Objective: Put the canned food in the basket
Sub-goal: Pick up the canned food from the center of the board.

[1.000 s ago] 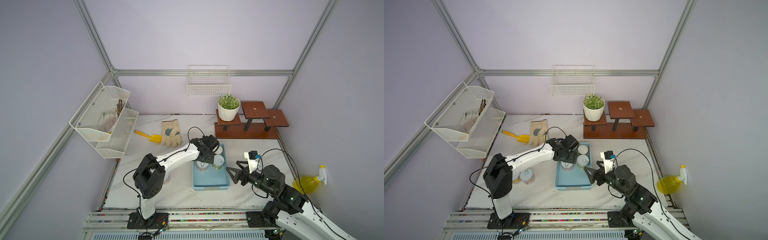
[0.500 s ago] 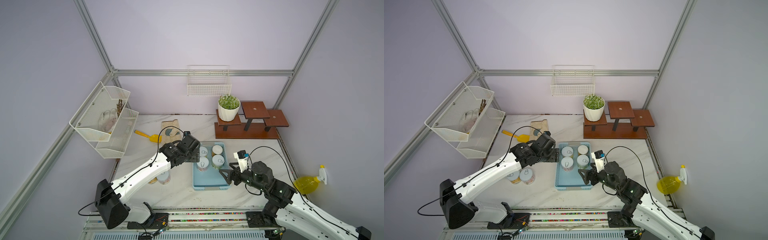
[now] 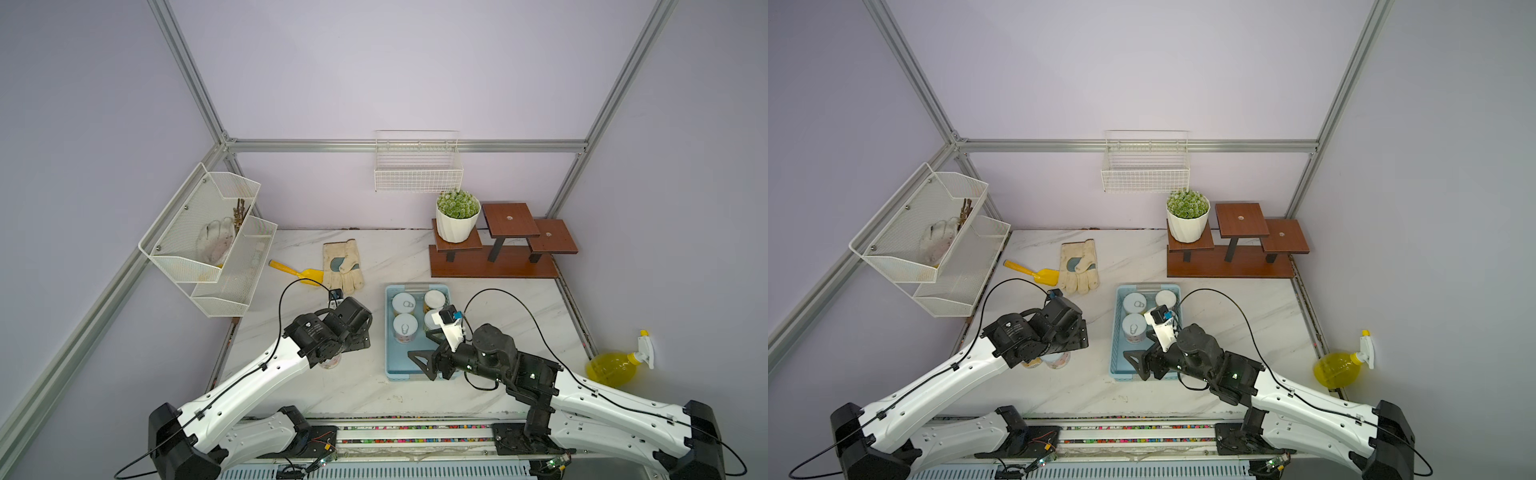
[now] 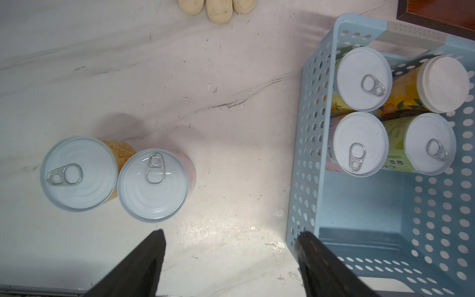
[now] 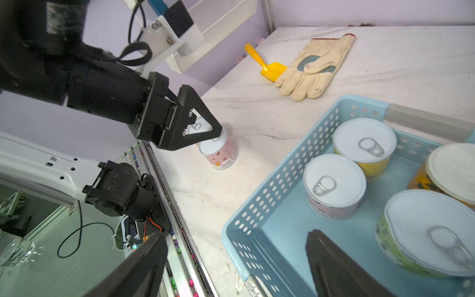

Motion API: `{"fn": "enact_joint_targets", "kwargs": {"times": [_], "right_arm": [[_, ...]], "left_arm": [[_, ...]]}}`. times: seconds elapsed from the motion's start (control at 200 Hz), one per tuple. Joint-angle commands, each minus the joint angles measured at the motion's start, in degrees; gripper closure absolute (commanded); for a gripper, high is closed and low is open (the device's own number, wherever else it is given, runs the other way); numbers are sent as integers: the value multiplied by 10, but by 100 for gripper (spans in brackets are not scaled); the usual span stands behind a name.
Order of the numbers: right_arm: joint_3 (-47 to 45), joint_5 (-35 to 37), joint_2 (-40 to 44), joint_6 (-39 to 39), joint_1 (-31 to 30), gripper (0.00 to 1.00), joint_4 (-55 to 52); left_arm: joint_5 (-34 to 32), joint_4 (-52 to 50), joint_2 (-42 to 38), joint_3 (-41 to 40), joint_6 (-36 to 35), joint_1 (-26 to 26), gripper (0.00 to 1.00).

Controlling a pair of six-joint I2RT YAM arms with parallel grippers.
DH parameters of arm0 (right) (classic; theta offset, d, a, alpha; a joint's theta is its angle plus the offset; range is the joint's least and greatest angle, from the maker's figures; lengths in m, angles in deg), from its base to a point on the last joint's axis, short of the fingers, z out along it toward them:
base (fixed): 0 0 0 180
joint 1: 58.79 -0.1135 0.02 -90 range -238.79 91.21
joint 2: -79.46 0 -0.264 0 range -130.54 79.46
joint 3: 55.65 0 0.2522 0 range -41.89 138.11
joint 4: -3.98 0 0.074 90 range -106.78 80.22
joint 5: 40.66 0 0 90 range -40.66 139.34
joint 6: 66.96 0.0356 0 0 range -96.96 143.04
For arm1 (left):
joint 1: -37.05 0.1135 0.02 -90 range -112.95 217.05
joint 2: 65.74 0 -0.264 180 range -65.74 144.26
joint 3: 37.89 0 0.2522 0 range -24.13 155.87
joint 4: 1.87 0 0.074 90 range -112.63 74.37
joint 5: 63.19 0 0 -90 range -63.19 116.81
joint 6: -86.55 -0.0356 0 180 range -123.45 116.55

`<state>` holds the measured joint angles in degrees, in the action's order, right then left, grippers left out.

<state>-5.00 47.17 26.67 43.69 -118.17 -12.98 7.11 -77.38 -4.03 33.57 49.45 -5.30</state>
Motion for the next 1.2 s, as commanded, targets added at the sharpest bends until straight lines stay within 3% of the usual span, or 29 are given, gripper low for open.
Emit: {"fn": "enact_joint_targets", "kwargs": {"times": [0.0, 0.39, 0.7, 0.9, 1.195], "right_arm": [[21, 7, -12, -10, -16, 10, 57], [23, 19, -4, -6, -21, 10, 47], [11, 53, 23, -4, -21, 10, 23], [7, 56, 21, -2, -21, 10, 24], [10, 57, 18, -4, -21, 10, 22]], "left_arm": [[-22, -29, -18, -11, 43, 8, 14], [13, 37, -6, -85, 46, 72, 1], [25, 60, 28, -118, 68, 97, 8], [14, 47, 25, -127, 73, 105, 1], [49, 92, 40, -146, 43, 136, 0]]}}
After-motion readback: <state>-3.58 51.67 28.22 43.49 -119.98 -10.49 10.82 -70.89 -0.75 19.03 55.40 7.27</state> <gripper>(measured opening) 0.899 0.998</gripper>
